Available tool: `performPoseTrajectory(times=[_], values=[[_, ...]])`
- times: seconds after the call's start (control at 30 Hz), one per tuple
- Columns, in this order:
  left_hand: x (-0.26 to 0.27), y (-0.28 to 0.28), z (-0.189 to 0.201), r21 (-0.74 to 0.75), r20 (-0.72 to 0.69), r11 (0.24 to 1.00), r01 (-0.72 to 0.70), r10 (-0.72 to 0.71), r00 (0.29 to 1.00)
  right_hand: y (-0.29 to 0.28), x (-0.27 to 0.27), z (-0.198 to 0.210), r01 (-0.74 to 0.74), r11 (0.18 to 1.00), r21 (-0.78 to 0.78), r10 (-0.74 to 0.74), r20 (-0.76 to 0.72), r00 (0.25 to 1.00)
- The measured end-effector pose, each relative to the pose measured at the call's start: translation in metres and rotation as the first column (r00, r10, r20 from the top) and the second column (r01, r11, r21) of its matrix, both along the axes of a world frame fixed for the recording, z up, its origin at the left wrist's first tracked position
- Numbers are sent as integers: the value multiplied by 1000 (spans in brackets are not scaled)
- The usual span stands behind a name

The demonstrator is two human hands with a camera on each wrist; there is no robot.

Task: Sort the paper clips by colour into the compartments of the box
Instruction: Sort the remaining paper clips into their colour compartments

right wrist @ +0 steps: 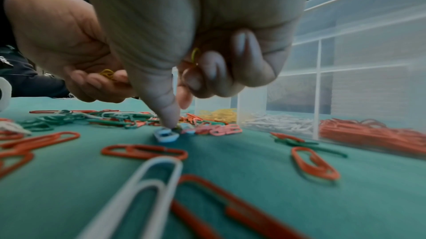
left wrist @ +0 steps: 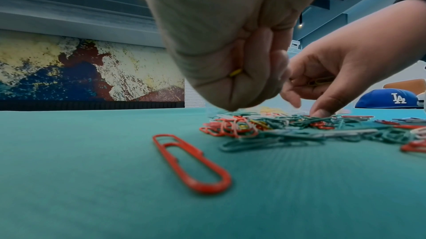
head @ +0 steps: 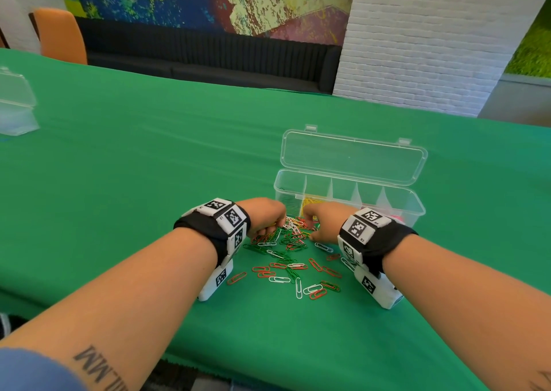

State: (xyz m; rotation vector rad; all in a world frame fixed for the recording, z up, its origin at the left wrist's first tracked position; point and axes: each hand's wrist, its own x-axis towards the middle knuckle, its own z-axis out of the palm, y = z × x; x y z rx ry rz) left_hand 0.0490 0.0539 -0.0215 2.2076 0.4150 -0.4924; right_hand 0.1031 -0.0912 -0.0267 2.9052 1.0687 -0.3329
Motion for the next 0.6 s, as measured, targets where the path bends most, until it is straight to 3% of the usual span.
performPoseTrajectory(times=[0.2, 0.6], values=[[1, -1, -2, 13, -9, 1000, 6, -6, 1000, 2, 1, 2, -37, 999, -32, 36, -27, 999], [0, -1, -5, 102, -47, 994, 50, -45, 998, 4, 0, -6, 76, 988, -132, -90, -104, 990]])
